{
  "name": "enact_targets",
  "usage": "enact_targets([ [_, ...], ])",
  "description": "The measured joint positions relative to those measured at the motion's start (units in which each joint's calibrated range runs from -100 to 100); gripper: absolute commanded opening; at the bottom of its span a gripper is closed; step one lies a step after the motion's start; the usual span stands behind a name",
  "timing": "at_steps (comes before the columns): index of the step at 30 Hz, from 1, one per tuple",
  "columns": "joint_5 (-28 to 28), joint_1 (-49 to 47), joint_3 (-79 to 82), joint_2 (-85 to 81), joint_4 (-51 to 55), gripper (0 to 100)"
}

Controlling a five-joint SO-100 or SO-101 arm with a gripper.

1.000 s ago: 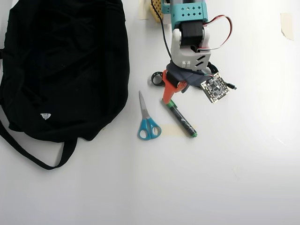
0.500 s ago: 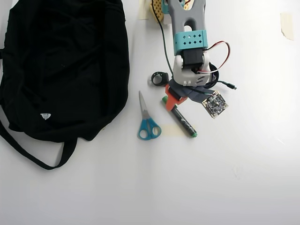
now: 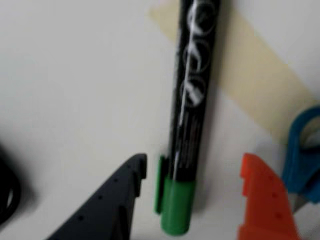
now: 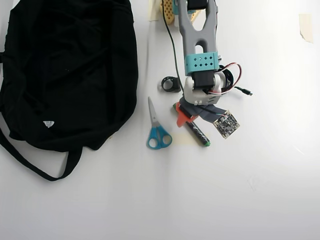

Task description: Put the green marker into the black bag

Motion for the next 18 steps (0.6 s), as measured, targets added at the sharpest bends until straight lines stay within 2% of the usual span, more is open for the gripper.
enact_targets([
  [18, -0.2, -0.37, -4.72, 4.4, 0.0, 25],
])
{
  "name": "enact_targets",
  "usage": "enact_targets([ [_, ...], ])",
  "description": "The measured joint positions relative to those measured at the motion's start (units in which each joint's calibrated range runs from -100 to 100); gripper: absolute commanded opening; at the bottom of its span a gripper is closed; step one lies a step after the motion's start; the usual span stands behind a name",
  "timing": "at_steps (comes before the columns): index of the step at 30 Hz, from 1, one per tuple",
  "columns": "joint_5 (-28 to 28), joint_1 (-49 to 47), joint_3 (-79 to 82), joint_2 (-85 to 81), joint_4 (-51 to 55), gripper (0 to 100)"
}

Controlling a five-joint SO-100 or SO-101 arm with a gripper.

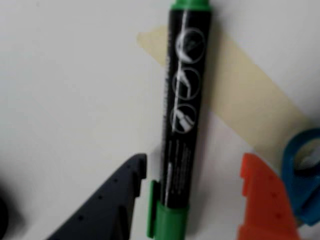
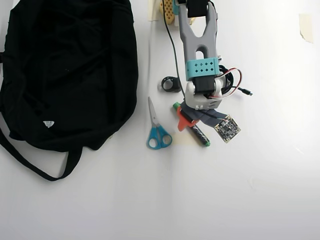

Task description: Put the green marker into the black bag

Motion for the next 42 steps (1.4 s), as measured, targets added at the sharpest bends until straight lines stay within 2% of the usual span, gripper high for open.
enact_targets([
  [16, 0.0, -0.07, -0.63, 2.99, 0.0, 24],
  [23, 0.0, -0.07, -1.02, 3.32, 0.0, 13],
  [32, -0.05, -0.07, -1.02, 3.32, 0.0, 10],
  [36, -0.05, 0.0, -1.02, 3.32, 0.0, 2],
  [42, -0.78, 0.15, -1.1, 3.32, 0.0, 2],
])
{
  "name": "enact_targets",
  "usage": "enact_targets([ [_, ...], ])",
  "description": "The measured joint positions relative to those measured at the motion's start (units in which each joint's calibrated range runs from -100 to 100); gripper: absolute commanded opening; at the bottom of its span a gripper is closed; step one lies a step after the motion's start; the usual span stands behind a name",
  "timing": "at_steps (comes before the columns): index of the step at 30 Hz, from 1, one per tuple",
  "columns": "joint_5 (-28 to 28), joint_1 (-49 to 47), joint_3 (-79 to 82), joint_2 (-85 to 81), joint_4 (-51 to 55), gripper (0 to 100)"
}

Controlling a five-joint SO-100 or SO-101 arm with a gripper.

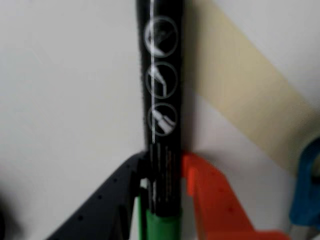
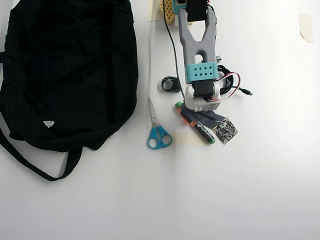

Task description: Put the green marker into the black bag

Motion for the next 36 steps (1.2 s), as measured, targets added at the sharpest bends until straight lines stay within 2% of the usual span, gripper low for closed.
enact_targets([
  [7, -0.1, 0.15, -0.86, 0.08, 0.43, 2],
  [32, -0.2, 0.29, -26.65, 0.25, 26.53, 2],
  [36, -2.2, 0.29, -29.48, 0.25, 27.82, 2],
])
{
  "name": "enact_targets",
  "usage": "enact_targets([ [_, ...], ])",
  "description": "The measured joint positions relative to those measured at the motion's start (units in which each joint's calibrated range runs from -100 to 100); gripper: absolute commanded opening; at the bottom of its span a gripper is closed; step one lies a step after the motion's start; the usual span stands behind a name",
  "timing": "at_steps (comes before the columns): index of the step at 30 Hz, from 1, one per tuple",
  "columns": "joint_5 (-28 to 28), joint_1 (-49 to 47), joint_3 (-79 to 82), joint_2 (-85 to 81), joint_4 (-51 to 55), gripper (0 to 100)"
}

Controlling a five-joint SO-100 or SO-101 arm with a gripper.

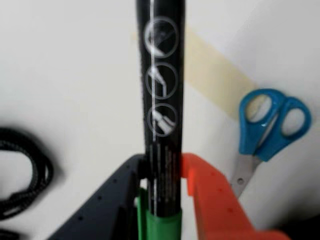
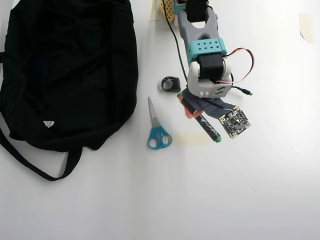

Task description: Put the green marker into the black bag

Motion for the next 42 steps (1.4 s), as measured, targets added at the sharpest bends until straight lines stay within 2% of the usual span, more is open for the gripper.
enact_targets([
  [5, -3.71, 0.0, -1.97, 0.0, 0.69, 2],
  [11, -4.98, 0.0, -2.04, 0.0, 1.03, 2],
  [21, -10.7, 0.88, -2.12, -3.4, 1.03, 2],
  [28, -11.92, 1.62, -2.04, -7.47, 1.37, 2],
  [38, -14.46, 1.54, 9.91, -20.17, 1.37, 2],
  [42, -17.73, 1.54, 15.25, -24.82, 1.37, 2],
])
